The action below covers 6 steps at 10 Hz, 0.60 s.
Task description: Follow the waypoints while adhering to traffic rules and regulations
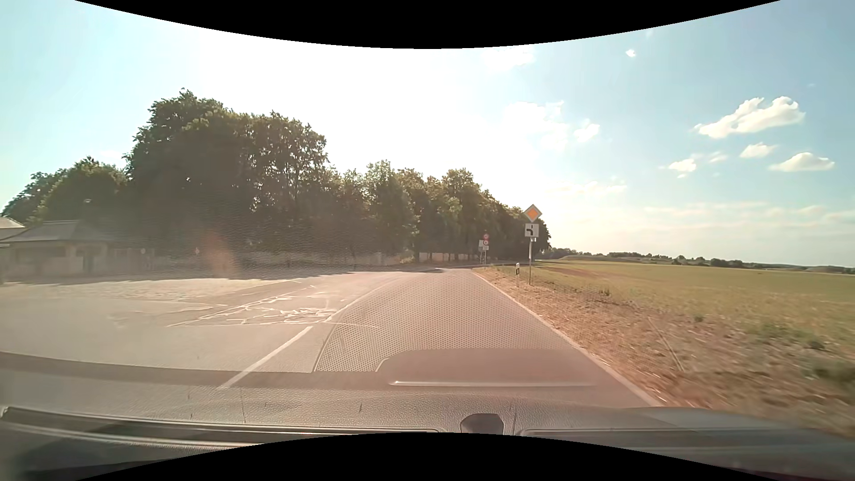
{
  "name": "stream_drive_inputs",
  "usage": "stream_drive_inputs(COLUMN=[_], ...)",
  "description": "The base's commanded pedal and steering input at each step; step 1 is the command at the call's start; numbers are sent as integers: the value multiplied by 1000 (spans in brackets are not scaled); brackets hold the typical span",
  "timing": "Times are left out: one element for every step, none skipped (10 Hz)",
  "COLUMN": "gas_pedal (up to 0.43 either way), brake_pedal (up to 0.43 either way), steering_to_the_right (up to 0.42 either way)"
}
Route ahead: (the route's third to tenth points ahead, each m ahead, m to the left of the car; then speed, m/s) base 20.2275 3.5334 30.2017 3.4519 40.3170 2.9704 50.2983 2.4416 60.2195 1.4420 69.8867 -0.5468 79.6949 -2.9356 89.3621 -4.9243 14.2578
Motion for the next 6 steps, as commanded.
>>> stream_drive_inputs(gas_pedal=[28,28,28,28,28,28], brake_pedal=[6,6,6,6,6,6], steering_to_the_right=[1,1,1,2,3,4])
